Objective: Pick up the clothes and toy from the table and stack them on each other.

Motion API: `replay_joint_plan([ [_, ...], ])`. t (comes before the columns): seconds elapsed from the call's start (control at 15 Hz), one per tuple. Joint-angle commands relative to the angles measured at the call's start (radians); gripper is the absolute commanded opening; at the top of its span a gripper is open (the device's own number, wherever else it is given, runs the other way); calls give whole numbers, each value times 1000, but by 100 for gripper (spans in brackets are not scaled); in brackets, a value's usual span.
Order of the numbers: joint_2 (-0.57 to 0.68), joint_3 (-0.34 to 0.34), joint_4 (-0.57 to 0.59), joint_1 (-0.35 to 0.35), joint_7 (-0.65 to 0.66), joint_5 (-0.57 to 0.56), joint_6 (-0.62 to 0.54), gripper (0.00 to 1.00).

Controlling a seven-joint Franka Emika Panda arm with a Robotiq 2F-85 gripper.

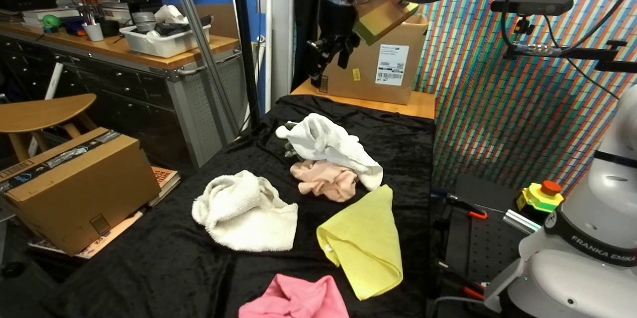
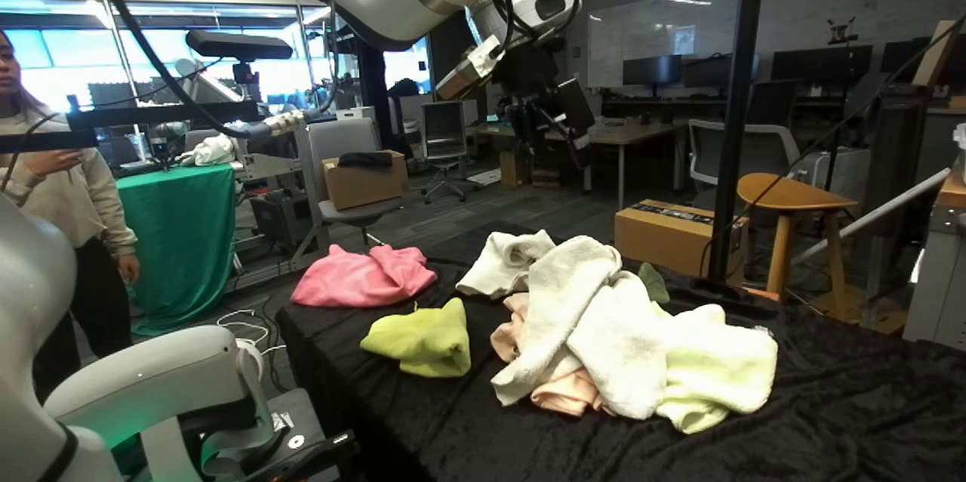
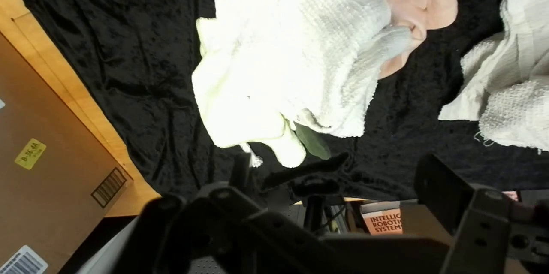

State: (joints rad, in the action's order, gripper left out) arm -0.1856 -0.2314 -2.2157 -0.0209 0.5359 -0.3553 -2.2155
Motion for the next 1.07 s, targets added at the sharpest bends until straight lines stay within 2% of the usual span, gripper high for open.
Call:
replay_joint_plan([
  [0.0, 93, -17, 89, 63, 7, -14, 28, 100],
  [0.47, 321, -48, 228, 227, -53, -17, 49, 100],
  [1.0, 592, 10, 468, 375, -80, -36, 65, 100],
])
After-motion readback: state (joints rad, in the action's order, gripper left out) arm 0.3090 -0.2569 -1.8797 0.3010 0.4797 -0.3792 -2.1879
